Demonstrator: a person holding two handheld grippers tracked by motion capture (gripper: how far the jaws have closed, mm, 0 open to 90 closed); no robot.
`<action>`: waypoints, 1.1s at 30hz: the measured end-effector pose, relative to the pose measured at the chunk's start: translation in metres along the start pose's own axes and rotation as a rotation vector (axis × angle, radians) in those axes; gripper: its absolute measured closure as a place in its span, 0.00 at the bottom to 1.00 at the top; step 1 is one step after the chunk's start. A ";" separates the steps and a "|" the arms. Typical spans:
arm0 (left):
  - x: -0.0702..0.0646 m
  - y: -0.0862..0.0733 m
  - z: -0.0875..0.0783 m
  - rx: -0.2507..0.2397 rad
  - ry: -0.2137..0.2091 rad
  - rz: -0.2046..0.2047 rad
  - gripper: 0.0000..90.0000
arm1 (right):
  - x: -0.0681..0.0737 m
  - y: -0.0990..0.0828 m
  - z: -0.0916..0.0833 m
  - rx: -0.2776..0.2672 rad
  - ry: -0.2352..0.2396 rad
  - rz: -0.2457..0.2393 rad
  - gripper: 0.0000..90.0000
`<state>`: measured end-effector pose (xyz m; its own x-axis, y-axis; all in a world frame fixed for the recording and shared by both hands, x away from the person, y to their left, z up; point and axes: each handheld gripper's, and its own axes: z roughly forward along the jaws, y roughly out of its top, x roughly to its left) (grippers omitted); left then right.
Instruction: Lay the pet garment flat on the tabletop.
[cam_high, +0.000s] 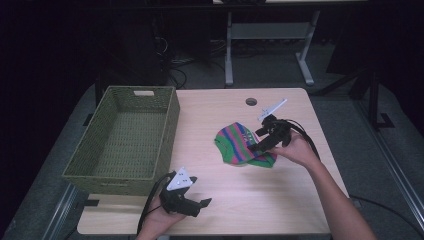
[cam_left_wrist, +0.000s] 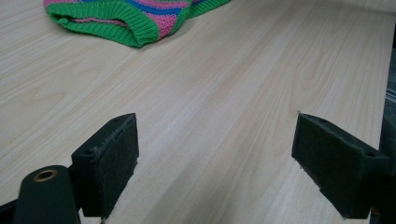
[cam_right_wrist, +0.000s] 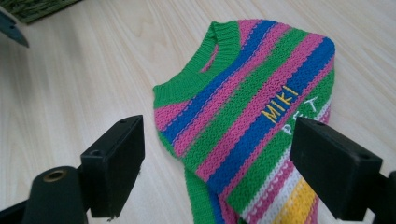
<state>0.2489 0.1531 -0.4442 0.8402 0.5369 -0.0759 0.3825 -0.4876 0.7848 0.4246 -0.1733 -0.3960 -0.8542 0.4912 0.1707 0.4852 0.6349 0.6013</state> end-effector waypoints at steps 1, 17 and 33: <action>0.000 0.000 0.000 -0.004 0.000 0.000 0.16 | -0.002 0.002 0.003 0.003 -0.001 -0.004 0.19; 0.000 0.001 -0.001 -0.013 -0.007 -0.003 0.16 | -0.009 0.023 0.035 0.087 -0.032 0.002 0.21; 0.002 0.001 0.000 -0.007 -0.010 0.002 0.16 | -0.019 0.021 0.066 0.183 -0.118 0.035 0.24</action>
<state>0.2508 0.1532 -0.4434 0.8447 0.5292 -0.0806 0.3783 -0.4836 0.7893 0.4633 -0.1292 -0.4382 -0.8139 0.5740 0.0902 0.5489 0.7086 0.4434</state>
